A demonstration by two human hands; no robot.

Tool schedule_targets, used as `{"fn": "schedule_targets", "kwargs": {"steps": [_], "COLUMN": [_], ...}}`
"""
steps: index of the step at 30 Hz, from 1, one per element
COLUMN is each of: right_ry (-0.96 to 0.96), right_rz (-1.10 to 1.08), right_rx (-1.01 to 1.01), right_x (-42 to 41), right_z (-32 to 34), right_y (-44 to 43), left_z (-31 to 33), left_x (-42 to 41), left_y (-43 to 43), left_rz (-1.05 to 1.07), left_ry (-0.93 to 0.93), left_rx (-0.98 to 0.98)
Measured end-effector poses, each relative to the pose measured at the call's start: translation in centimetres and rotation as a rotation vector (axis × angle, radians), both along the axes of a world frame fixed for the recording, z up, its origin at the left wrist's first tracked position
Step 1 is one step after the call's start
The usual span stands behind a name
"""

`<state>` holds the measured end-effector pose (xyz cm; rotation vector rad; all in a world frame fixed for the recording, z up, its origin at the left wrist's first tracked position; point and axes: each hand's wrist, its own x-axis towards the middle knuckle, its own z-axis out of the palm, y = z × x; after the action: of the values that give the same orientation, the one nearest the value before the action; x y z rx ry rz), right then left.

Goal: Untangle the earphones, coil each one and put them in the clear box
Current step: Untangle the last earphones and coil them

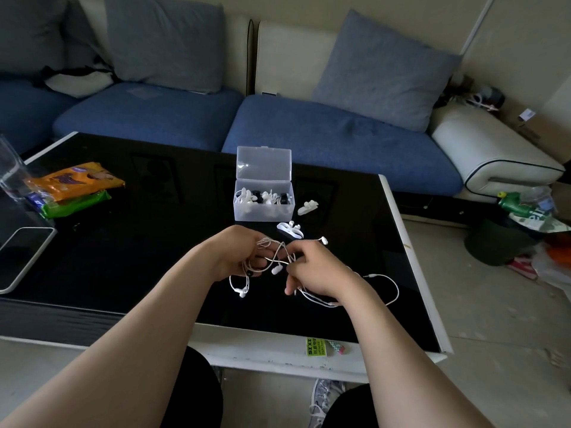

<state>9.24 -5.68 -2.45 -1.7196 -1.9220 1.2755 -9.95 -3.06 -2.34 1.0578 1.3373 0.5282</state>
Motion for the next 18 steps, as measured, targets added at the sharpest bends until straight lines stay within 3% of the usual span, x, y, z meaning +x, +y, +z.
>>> {"fn": "schedule_targets", "kwargs": {"steps": [5,11,18], "right_ry": [0.223,0.202,0.283], "right_rz": [-0.143,-0.201,-0.297], "right_rx": [-0.041,0.212,0.229], "right_x": [-0.4,0.4,0.7], "right_z": [-0.4,-0.1,0.6], "right_y": [0.6,0.6,0.6], "left_z": [0.2,1.2,0.5], "left_x": [-0.2,-0.3,-0.2], "left_y": [-0.3,-0.8,-0.5], "left_rz": [-0.102,-0.212,-0.012], "left_ry": [0.055,-0.036,-0.055], "left_rx": [0.025,0.000,0.149]}}
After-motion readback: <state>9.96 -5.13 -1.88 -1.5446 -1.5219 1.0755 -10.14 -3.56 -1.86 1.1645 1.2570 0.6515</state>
